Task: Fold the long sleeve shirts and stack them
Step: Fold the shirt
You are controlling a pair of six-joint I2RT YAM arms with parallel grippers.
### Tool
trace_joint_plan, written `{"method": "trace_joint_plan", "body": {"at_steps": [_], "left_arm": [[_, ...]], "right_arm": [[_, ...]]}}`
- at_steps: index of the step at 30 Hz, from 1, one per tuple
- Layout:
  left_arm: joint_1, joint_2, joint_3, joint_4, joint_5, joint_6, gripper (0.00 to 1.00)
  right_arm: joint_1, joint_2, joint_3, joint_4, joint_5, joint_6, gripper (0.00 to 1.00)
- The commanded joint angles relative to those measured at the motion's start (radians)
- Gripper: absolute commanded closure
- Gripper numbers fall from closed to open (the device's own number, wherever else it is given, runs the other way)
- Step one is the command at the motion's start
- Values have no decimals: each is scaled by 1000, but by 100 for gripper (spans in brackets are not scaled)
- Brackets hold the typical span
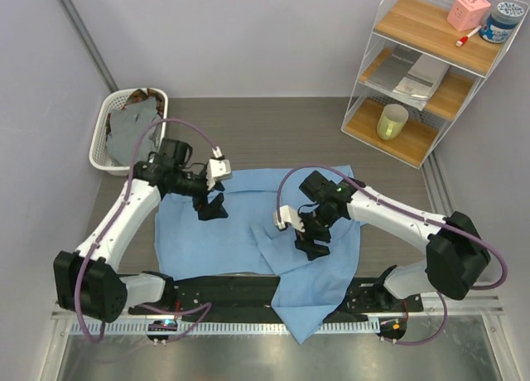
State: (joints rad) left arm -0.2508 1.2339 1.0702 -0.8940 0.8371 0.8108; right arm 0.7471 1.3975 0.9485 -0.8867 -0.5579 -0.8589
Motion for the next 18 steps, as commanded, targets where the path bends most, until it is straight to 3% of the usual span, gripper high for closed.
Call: {"method": "trace_joint_plan", "body": {"at_steps": [1, 7, 10, 15, 18], "left_arm": [[-119, 87, -21, 128, -44, -63, 19], [-283, 272, -6, 204, -33, -222, 27], [-338, 347, -10, 274, -20, -332, 32], [-370, 406, -30, 463, -125, -580, 43], [-421, 443, -13, 497, -224, -608, 46]], "right_arm": [[3, -117, 18, -28, 72, 53, 25], [-83, -192, 29, -18, 90, 164, 22], [-219, -195, 50, -14, 27, 222, 21], [-368, -126, 96, 40, -69, 408, 30], [-396, -97, 87, 78, -117, 497, 38]]}}
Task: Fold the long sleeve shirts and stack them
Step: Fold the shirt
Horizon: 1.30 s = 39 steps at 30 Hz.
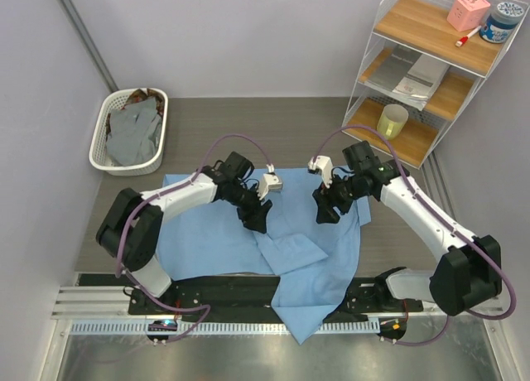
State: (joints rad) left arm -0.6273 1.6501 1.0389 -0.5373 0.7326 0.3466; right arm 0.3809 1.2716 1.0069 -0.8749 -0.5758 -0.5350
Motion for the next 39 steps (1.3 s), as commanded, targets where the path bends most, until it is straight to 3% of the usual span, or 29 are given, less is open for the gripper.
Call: {"method": "trace_joint_plan", "body": {"at_steps": [1, 4, 16, 19, 23, 26, 29, 39], "left_arm": [[-60, 36, 19, 146, -149, -162, 47], [-80, 76, 27, 158, -222, -196, 48], [-118, 139, 10, 195, -318, -167, 49], [-135, 137, 4, 192, -318, -166, 61], [-143, 107, 7, 183, -305, -163, 87], [-143, 51, 23, 172, -294, -166, 99], [-143, -10, 41, 149, -237, -166, 100], [-146, -150, 3, 143, -174, -149, 100]], "right_arm": [[-39, 35, 15, 77, -104, 190, 40], [-65, 70, 7, 117, -93, 237, 46], [-128, 261, 62, 116, -111, 303, 47], [-131, 264, 62, 114, -116, 308, 47], [-137, 261, 67, 113, -118, 306, 47], [-145, 264, 76, 106, -121, 302, 47], [-145, 264, 88, 100, -148, 293, 47], [-132, 210, 24, 264, -338, 357, 23]]}}
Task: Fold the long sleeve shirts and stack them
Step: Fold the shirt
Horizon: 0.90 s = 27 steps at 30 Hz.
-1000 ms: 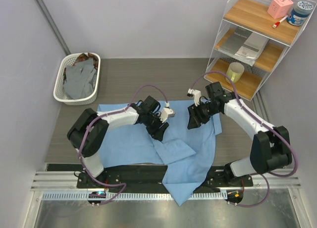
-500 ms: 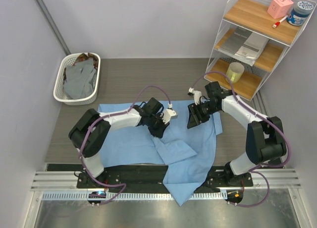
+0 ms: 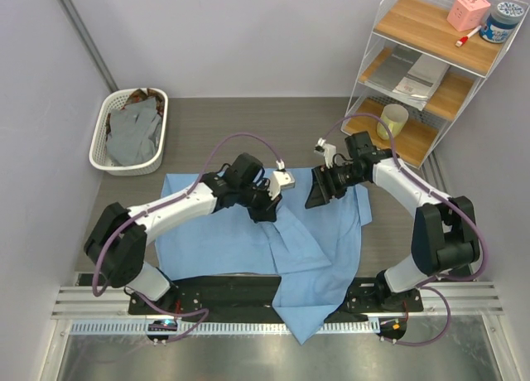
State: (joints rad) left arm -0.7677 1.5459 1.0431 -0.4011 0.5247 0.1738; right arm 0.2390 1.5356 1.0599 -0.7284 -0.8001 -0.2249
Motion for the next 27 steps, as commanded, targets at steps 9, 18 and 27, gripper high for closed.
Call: {"method": "trace_joint_plan", "body": {"at_steps": [9, 18, 27], "left_arm": [[-4, -124, -54, 45, 9, 64, 100], [-5, -190, -106, 113, 9, 76, 100], [-1, -263, -160, 146, 14, 89, 95]], "right_arm": [[146, -15, -67, 201, -151, 22, 18], [221, 52, -77, 331, -143, 111, 32], [233, 43, -23, 327, -162, 110, 86]]}}
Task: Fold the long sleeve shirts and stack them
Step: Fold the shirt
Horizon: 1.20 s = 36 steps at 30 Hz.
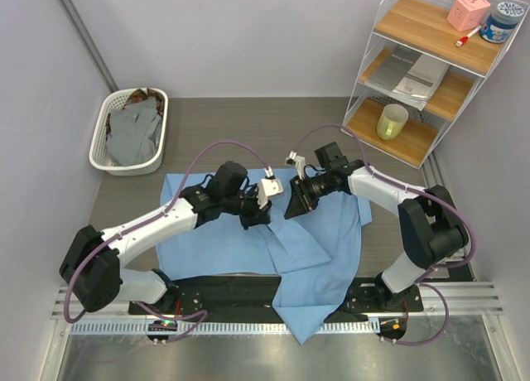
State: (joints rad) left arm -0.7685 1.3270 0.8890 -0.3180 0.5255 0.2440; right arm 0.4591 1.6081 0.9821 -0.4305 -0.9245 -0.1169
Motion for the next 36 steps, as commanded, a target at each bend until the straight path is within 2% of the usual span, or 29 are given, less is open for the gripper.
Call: {"method": "trace_joint_plan", "body": {"at_steps": [1, 3, 4, 6, 10, 11, 17, 25, 26, 29, 30, 31, 32, 33, 34, 36], "left_arm": [[5, -55, -7, 65, 28, 15, 81], [35, -103, -28, 94, 42, -20, 62], [49, -117, -36, 100, 48, -35, 42], [83, -152, -58, 100, 65, -54, 26], [95, -204, -87, 91, 54, -57, 14], [95, -201, -91, 103, 50, -63, 1], [95, -166, -93, 212, 39, -71, 0], [95, -127, -96, 249, 114, -12, 0], [95, -121, -94, 249, 135, -11, 1], [94, -103, -59, 206, 215, -6, 24], [94, -100, -44, 160, 231, -12, 44], [94, -101, -23, 130, 278, -20, 56], [92, -104, 43, 78, 307, -3, 79], [87, -109, 76, 32, 329, 6, 92], [74, -121, 109, -48, 340, 5, 100], [60, -140, 180, -98, 331, -15, 100]], "right_arm": [[15, -63, 61, 26, -31, -15, 95], [19, -102, 58, 12, 18, -36, 99], [19, -146, 52, 12, 29, -44, 99], [24, -183, 30, 10, 47, -63, 99], [44, -253, 1, 10, 79, -98, 99], [49, -276, 0, 9, 85, -107, 99], [93, -326, -2, -27, 96, -170, 99], [153, -404, 6, -31, 115, -197, 99], [168, -412, 6, -27, 128, -201, 99], [181, -442, 3, -10, 144, -198, 99], [181, -447, 3, -5, 157, -191, 99], [181, -454, 3, -2, 164, -188, 99], [181, -458, 4, -4, 173, -182, 99], [181, -459, 10, -2, 208, -173, 99], [181, -462, 15, -2, 229, -164, 98], [170, -465, 38, 1, 286, -123, 88]]}}
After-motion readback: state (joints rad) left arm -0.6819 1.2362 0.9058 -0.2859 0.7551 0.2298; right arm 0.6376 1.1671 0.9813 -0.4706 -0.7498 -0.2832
